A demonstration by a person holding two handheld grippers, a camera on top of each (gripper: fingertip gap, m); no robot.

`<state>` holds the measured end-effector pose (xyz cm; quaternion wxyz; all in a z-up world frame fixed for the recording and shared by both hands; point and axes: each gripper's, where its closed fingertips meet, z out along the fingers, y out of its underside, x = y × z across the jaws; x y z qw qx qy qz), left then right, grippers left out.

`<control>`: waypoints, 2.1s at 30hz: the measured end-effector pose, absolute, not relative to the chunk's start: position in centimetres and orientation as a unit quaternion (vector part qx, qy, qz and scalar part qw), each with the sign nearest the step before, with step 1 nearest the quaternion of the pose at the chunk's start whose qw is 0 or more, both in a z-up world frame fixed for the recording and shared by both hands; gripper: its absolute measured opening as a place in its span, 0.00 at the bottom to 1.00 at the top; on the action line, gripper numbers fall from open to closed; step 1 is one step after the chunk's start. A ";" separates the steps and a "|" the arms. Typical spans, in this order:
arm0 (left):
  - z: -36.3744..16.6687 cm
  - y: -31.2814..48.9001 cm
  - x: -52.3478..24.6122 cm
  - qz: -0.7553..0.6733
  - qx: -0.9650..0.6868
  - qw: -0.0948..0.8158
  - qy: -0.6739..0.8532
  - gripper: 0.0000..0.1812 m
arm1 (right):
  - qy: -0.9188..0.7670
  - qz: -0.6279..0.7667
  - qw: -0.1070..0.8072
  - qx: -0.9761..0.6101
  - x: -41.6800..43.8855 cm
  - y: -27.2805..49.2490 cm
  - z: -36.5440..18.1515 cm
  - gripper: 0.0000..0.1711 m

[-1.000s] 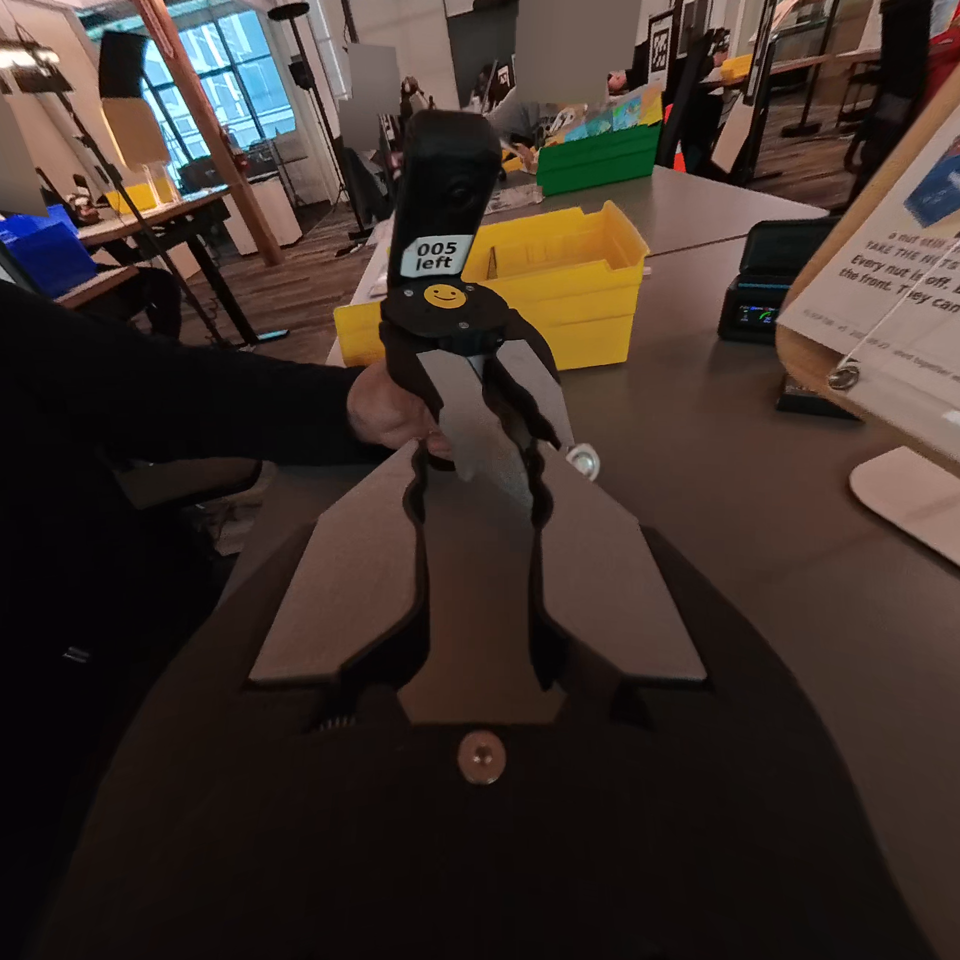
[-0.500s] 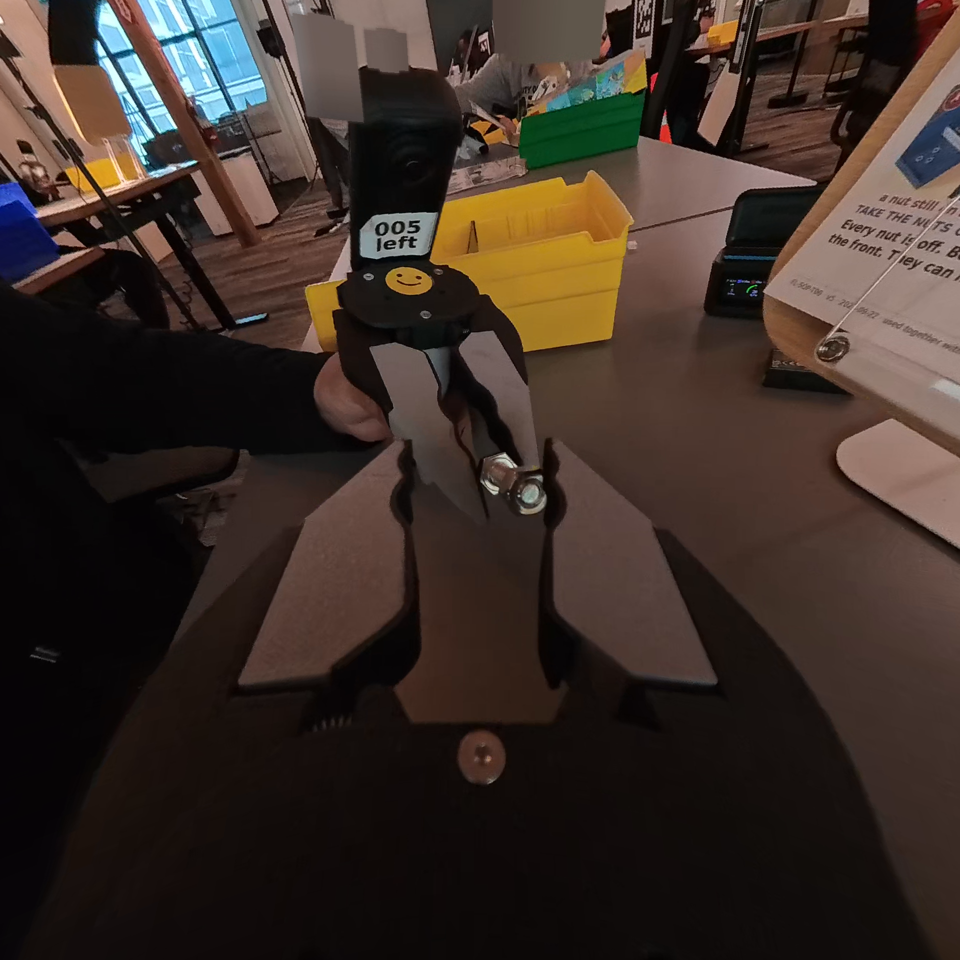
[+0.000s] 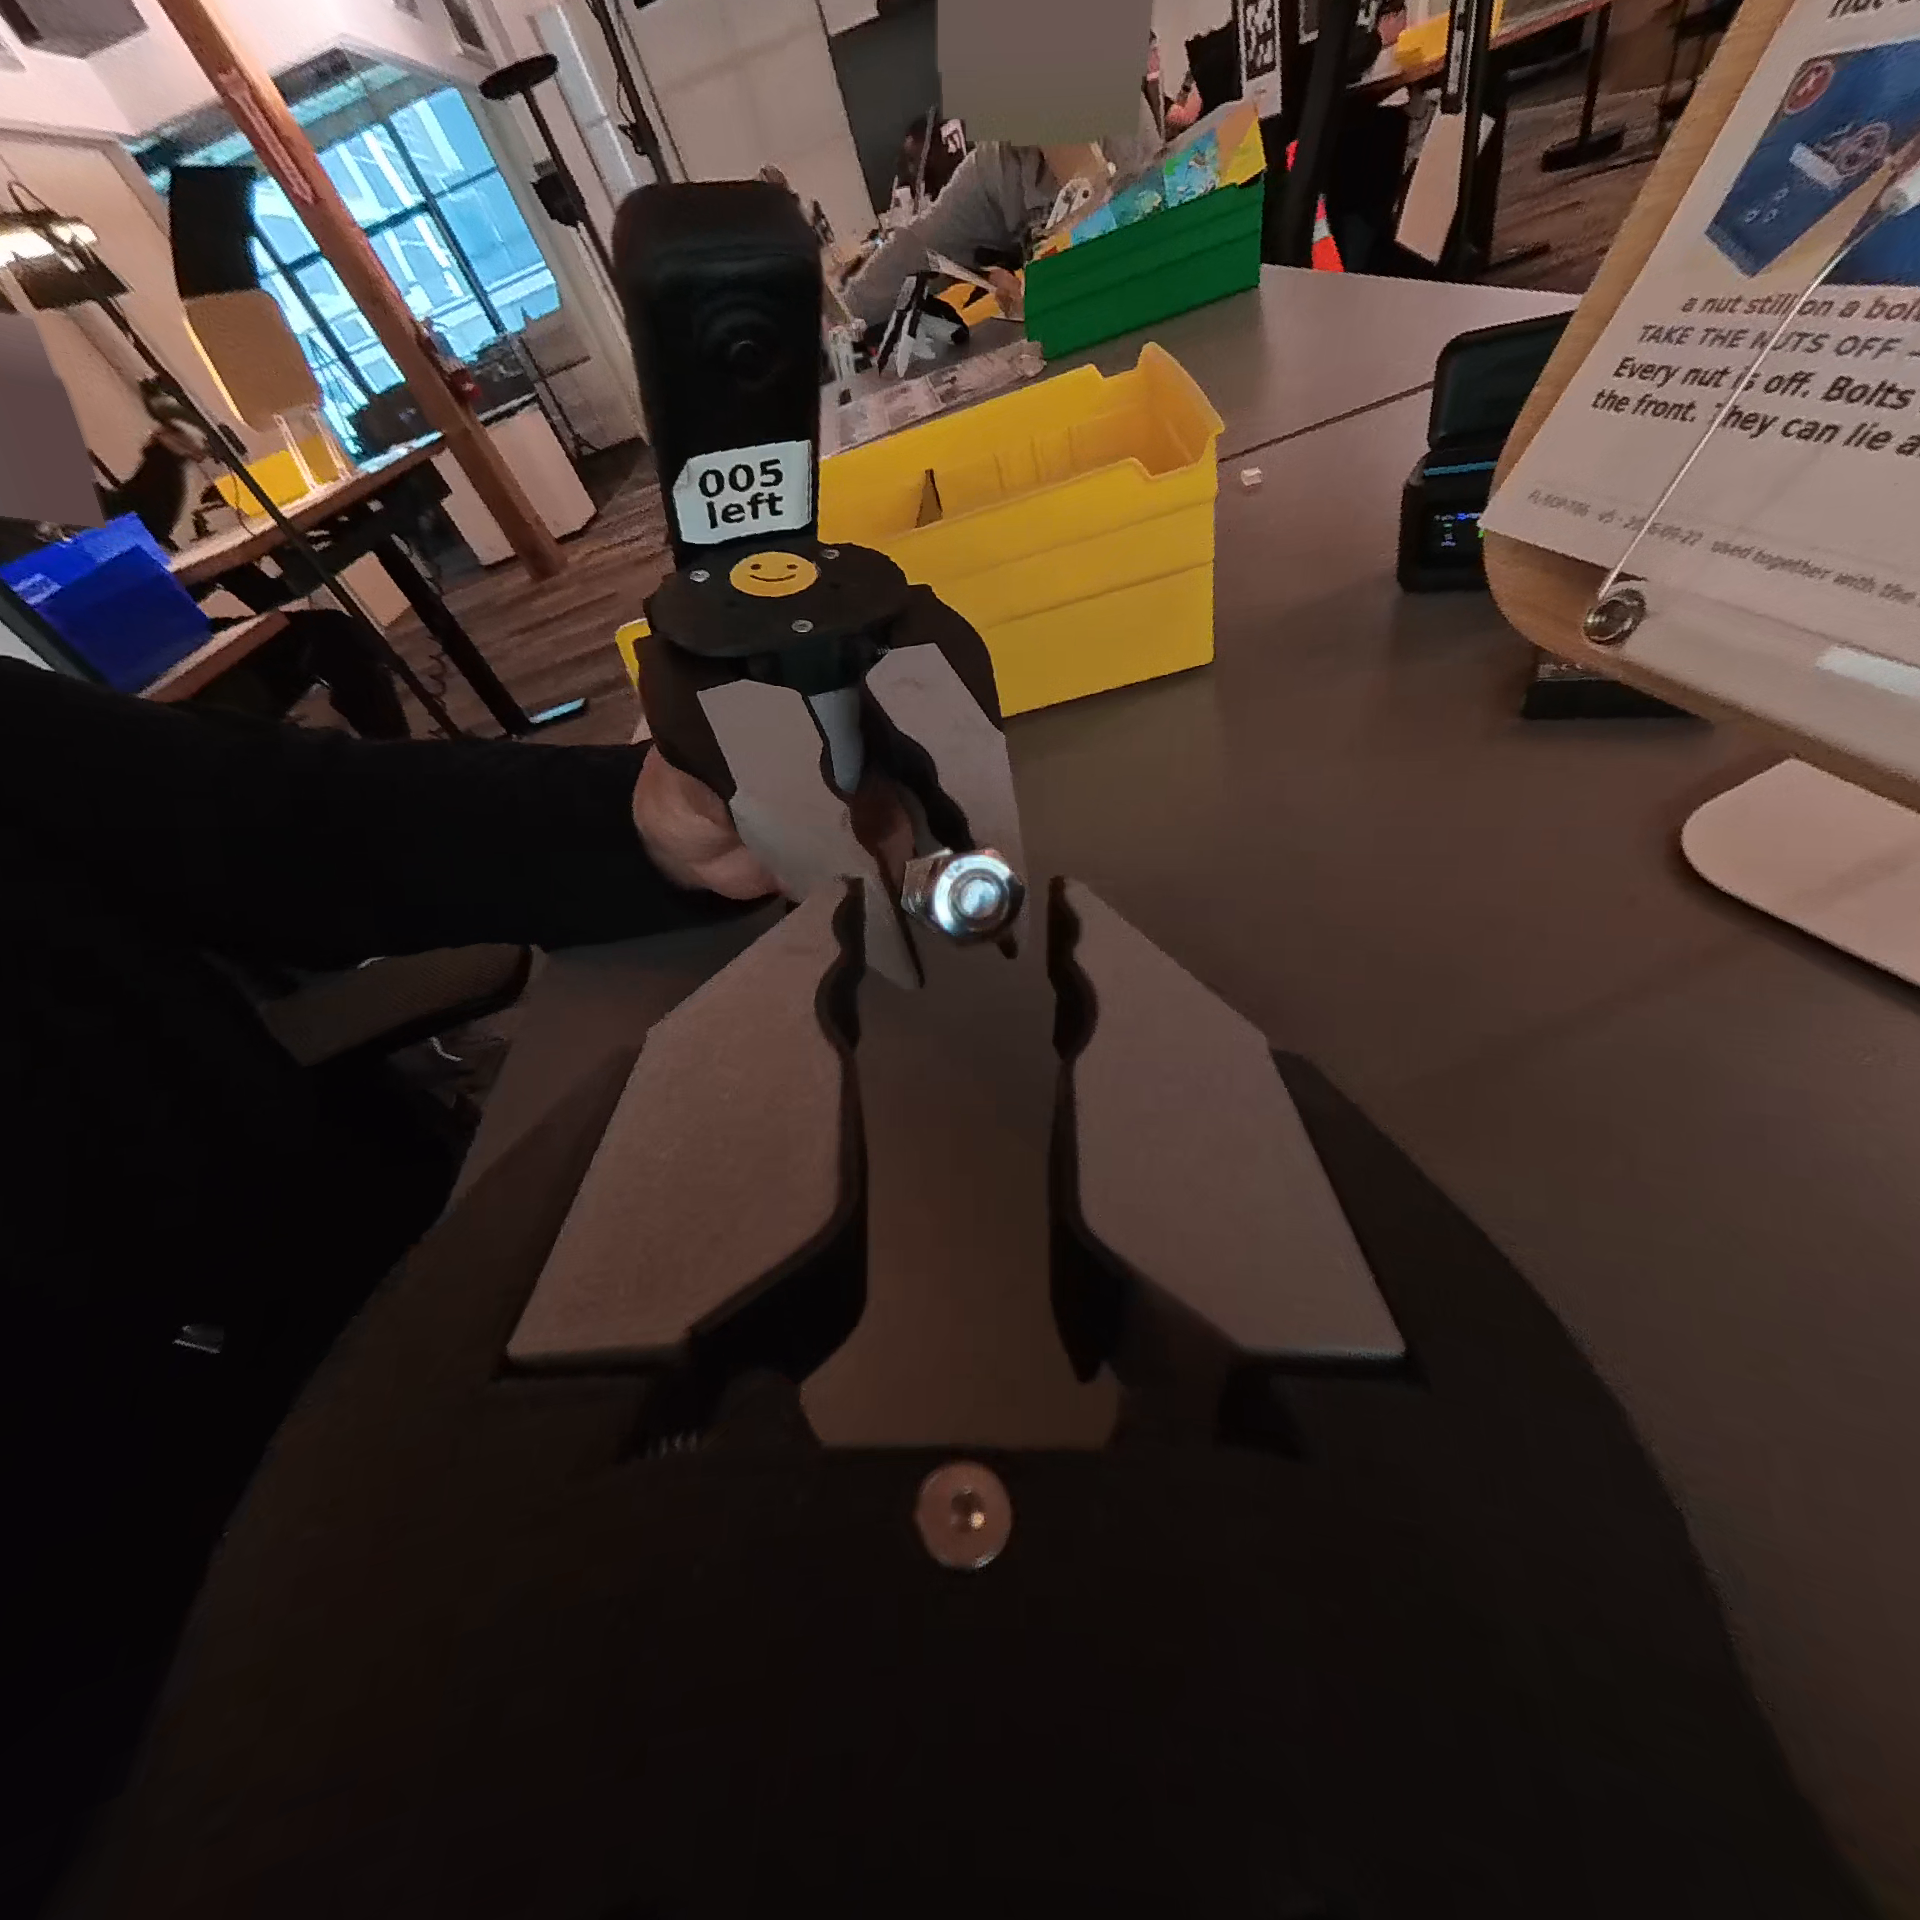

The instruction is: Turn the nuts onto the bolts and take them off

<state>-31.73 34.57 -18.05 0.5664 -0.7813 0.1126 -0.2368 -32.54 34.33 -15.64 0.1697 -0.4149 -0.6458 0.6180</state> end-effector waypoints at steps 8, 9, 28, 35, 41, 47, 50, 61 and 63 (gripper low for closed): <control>-18.9 34.6 -30.7 -0.305 -0.780 0.537 0.104 0.10 | -0.655 0.599 0.164 -0.430 -32.4 34.4 -15.9 0.08; -19.0 34.5 -30.6 -0.317 -0.779 0.531 0.103 0.10 | -0.658 0.596 0.162 -0.431 -32.4 34.3 -16.0 0.08; -19.9 34.4 -31.2 -0.300 -0.796 0.513 0.115 0.10 | -0.710 0.505 0.182 -0.456 -32.7 34.5 -18.7 0.08; -20.7 34.4 -30.9 -0.286 -0.808 0.499 0.123 0.06 | -0.706 0.522 0.160 -0.451 -32.6 33.8 -18.7 0.08; -21.2 34.3 -30.5 -0.262 -0.816 0.494 0.144 0.04 | -0.706 0.529 0.158 -0.444 -32.8 33.1 -18.8 0.08; -19.4 34.2 -30.7 -0.268 -0.791 0.530 0.144 0.04 | -0.660 0.607 0.138 -0.421 -32.5 33.2 -16.4 0.14; -19.0 34.2 -30.6 -0.261 -0.786 0.541 0.147 0.04 | -0.653 0.633 0.129 -0.396 -32.2 32.9 -15.7 0.20; -17.4 34.1 -32.5 -0.251 -0.771 0.573 0.117 0.04 | -0.651 0.623 0.169 -0.399 -32.3 33.8 -15.1 0.23; -17.7 34.1 -30.6 -0.262 -0.772 0.561 0.144 0.04 | -0.646 0.631 0.164 -0.398 -32.7 33.3 -15.3 0.27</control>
